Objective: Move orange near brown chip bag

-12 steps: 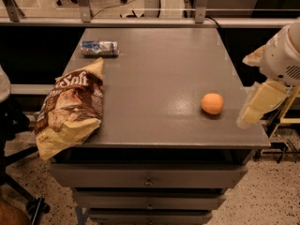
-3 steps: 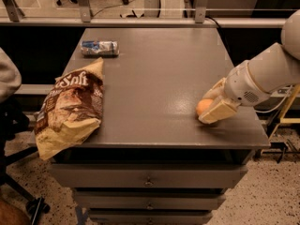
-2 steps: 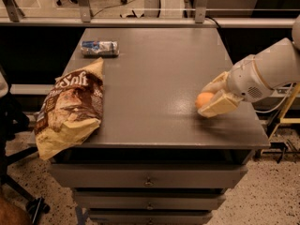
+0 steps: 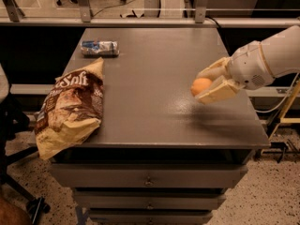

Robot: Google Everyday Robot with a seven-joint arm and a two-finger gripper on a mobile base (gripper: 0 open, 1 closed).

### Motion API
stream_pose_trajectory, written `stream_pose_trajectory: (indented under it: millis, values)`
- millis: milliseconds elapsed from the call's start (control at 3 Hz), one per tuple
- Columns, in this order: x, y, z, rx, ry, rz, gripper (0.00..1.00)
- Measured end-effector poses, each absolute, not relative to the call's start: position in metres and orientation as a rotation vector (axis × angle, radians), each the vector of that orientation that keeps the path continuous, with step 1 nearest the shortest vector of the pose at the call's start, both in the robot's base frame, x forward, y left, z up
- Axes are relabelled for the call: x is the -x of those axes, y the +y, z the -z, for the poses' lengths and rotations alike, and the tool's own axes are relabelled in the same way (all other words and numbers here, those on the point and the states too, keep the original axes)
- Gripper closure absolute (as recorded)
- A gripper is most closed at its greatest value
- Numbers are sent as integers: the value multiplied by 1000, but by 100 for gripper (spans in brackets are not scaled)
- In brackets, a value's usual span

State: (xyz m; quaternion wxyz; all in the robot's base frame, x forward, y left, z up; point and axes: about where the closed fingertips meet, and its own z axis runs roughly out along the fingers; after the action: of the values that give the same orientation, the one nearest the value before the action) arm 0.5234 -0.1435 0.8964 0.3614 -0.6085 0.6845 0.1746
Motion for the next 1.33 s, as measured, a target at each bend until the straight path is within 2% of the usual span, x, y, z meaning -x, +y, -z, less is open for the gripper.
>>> stream_pose_trajectory:
  millis: [333, 667, 1333]
  values:
    - [-523, -143, -895, 1568, 1768, -452, 100]
    - [-537, -119, -897, 1605, 1703, -482, 100]
    - [-558, -39, -895, 1760, 1578, -582, 100]
